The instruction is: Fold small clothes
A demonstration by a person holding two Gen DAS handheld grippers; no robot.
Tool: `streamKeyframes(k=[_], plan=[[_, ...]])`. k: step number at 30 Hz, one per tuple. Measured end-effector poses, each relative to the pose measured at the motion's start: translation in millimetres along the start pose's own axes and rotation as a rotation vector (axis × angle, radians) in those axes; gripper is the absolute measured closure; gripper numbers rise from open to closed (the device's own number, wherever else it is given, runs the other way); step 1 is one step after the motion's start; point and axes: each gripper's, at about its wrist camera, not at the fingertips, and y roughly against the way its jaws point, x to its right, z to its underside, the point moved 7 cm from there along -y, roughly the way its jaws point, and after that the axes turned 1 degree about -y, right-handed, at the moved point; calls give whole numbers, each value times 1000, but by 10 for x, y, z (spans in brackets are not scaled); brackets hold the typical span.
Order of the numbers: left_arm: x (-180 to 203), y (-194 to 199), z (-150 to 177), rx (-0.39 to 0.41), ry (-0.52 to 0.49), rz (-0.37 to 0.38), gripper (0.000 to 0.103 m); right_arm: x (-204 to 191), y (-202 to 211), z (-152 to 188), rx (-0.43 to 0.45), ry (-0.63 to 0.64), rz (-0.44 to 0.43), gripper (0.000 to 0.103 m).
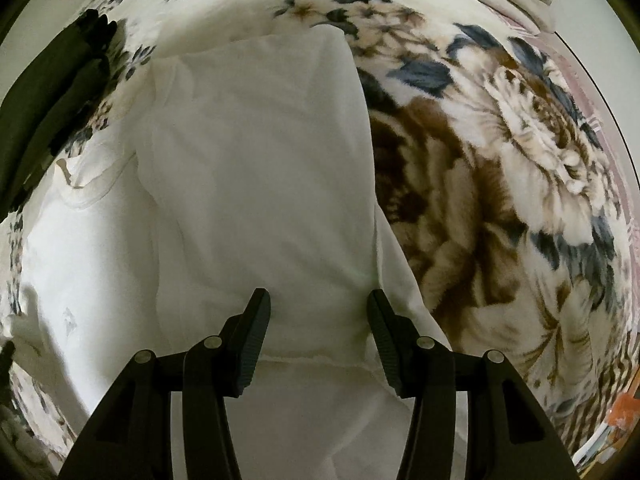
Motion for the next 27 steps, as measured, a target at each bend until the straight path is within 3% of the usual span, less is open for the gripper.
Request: streamKeyframes(k=[4,6,9,14,16,18,20,23,27], plan=[[725,194,346,29,-281,39,99,82,53,64,-7,-17,-22,50],[1083,190,655,-15,-402,66,98,130,80,92,-14,-23,-26,50],[1265,156,999,-80,-476,77,94,173,119,100,-33,-27,-41,50],[986,173,1088,-144,-414,83,91,64,309,55,-22,50,-110,50],[823,208,1064,-165,-358,67,77,-61,386,35,-13,101,-144,50],[605,235,1024,-173,-290,45,49,-265,430,13,-20,138,-194,50],[362,232,932,-158,-224,5,34,-546,458,-26,-27,167,-255,50],[-4,176,747,-132,-150,-84,34,-1195,396,-86,-75,220,-378,47],[-371,99,589,-133,-100,-216,34,-2096,137,-81,-119,383,-377,47]])
